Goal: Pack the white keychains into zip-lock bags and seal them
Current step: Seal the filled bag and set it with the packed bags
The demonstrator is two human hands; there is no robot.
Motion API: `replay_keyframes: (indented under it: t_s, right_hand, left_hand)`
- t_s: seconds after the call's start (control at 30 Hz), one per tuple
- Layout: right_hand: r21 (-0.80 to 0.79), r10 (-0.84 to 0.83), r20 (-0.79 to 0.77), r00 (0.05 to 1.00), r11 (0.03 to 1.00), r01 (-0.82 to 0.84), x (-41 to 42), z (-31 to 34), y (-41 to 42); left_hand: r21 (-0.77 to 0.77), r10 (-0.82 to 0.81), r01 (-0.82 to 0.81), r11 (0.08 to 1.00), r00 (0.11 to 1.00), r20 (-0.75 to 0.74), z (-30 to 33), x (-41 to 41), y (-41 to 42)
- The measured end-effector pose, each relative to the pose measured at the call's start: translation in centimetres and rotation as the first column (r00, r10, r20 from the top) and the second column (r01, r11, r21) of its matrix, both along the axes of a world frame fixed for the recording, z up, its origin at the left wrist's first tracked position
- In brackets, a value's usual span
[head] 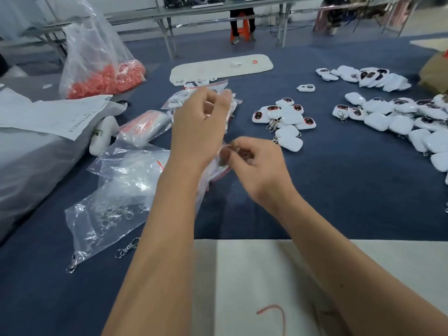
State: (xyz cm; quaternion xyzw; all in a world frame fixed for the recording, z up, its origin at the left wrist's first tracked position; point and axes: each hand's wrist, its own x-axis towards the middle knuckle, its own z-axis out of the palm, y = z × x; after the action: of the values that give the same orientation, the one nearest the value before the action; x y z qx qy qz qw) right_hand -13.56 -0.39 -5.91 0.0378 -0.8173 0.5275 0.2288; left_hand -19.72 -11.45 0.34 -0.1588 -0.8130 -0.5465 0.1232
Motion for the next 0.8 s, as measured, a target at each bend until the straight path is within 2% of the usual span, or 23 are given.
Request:
replay_keyframes:
  t_s: [0.07, 0.13, 0.17, 0.27, 0.37, 0.4, 0.47, 0.5, 0.57, 0.6, 0.63, 0.7, 0.8]
  right_hand:
    - [-0.219, -0.073, 0.054, 0.996, 0.972, 0.083, 0.8, 0.6, 2.5]
    - [-0.292, -0.137, 0.182, 0.974, 0.938, 0.187, 1.6, 0.7, 5.5]
    - [-0.29, -0.153, 0.253, 0.955, 0.93, 0.226, 2.0, 0.6, 6.9]
    - [-0.147, -0.23, 0.4, 0.887, 0.939, 0.309, 3.6, 0.0, 10.7]
    - [0.062, -0.376, 0.367, 0.851, 0.922, 0.381, 5.0, -0.6, 12.7]
    - [0.112, -0.409, 0.338, 0.847, 0.912, 0.395, 5.2, -0.8, 12.9]
    - [0.127, -0.427, 0.325, 0.844, 0.904, 0.408, 5.5, -1.1, 13.3]
    - [0.056, -0.395, 0.351, 0.849, 0.914, 0.402, 5.5, -1.2, 13.5]
    - [-0.291, -0.19, 0.408, 0.893, 0.9, 0.324, 5.9, -1.1, 13.7]
    - [-0.469, -0.052, 0.4, 0.915, 0.846, 0.253, 6.2, -1.1, 13.8]
    - [-0.571, 0.051, 0.375, 0.926, 0.799, 0.187, 6.5, -1.0, 13.8]
    - [-0.609, 0.133, 0.371, 0.919, 0.782, 0.132, 6.9, -1.1, 13.9]
    - [-0.512, 0.074, 0.4, 0.913, 0.845, 0.156, 6.7, -1.5, 13.7]
  left_hand:
    - [-0.152, -0.171, 0.196, 0.969, 0.972, 0.162, 1.2, 1.1, 0.8]
    - [-0.353, -0.217, 0.315, 0.881, 0.932, 0.29, 1.6, 1.7, 1.6]
    - [-0.384, -0.228, 0.353, 0.853, 0.915, 0.334, 1.4, 1.8, 1.9]
    - [-0.24, -0.268, 0.415, 0.877, 0.839, 0.473, 0.0, 2.5, 3.5]
    - [0.029, -0.323, 0.424, 0.905, 0.641, 0.697, -1.4, 3.3, 5.1]
    - [0.058, -0.327, 0.422, 0.905, 0.602, 0.729, -1.8, 3.4, 5.4]
    - [-0.008, -0.283, 0.42, 0.907, 0.625, 0.728, -2.9, 3.2, 5.7]
    - [-0.056, -0.244, 0.392, 0.918, 0.671, 0.7, -3.5, 3.2, 5.8]
    - [-0.119, -0.12, 0.249, 0.961, 0.763, 0.635, -5.0, 2.6, 5.7]
    - [-0.113, -0.057, 0.158, 0.981, 0.79, 0.61, -5.7, 2.2, 5.4]
    - [-0.07, -0.021, 0.078, 0.994, 0.8, 0.6, -6.1, 2.0, 5.2]
    - [0.01, 0.034, -0.05, 0.999, 0.799, 0.6, -6.7, 1.7, 4.7]
    - [0.064, 0.061, -0.129, 0.99, 0.78, 0.623, -7.1, 1.5, 4.0]
